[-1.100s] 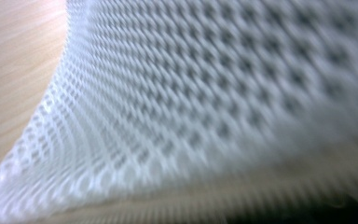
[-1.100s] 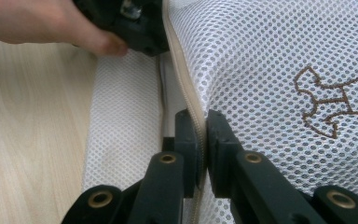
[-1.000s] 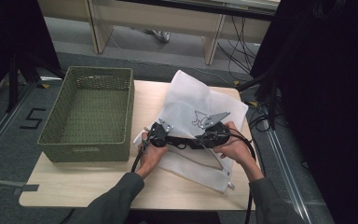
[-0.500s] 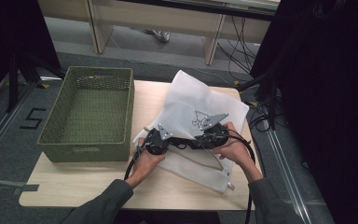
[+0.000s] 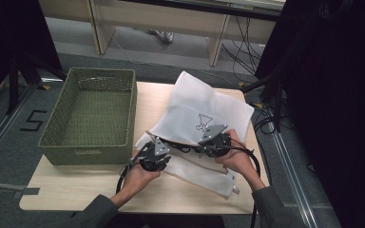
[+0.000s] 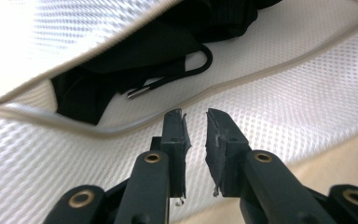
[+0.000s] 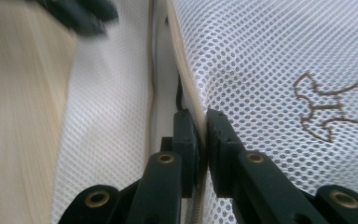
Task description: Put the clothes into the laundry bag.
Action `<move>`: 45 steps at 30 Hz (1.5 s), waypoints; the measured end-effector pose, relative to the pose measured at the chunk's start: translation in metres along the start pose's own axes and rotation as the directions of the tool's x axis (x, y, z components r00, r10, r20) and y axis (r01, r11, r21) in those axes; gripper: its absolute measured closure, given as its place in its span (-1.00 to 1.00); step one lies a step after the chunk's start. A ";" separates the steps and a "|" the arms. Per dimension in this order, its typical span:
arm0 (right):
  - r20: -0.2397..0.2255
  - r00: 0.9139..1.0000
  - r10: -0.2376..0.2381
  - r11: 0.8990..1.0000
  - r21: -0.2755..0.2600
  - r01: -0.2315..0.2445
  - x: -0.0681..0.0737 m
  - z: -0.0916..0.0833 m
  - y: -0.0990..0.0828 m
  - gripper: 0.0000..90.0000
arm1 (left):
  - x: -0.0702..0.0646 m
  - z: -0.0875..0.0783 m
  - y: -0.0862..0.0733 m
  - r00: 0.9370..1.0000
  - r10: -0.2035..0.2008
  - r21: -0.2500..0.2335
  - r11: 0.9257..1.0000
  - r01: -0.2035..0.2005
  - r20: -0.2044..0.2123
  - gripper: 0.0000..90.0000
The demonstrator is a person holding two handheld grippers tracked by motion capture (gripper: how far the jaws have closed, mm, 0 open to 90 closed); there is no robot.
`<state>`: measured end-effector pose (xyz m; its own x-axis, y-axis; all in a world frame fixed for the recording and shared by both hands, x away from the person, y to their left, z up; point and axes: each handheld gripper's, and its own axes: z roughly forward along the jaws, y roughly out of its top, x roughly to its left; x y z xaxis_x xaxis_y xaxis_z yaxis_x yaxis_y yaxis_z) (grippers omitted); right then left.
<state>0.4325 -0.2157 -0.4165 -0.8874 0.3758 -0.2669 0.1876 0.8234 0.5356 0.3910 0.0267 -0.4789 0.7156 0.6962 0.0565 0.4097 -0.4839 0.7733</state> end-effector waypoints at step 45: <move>0.165 0.975 0.150 0.988 -0.062 -0.141 0.039 -0.028 -0.055 0.09 | 0.002 -0.051 -0.025 0.999 -0.014 0.011 1.000 0.013 0.051 0.09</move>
<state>0.3753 -0.2582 -0.4336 -0.7679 0.5595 -0.3120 0.2845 0.7342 0.6164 0.3532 0.0672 -0.4663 0.7377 0.6750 0.0138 0.4253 -0.4805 0.7669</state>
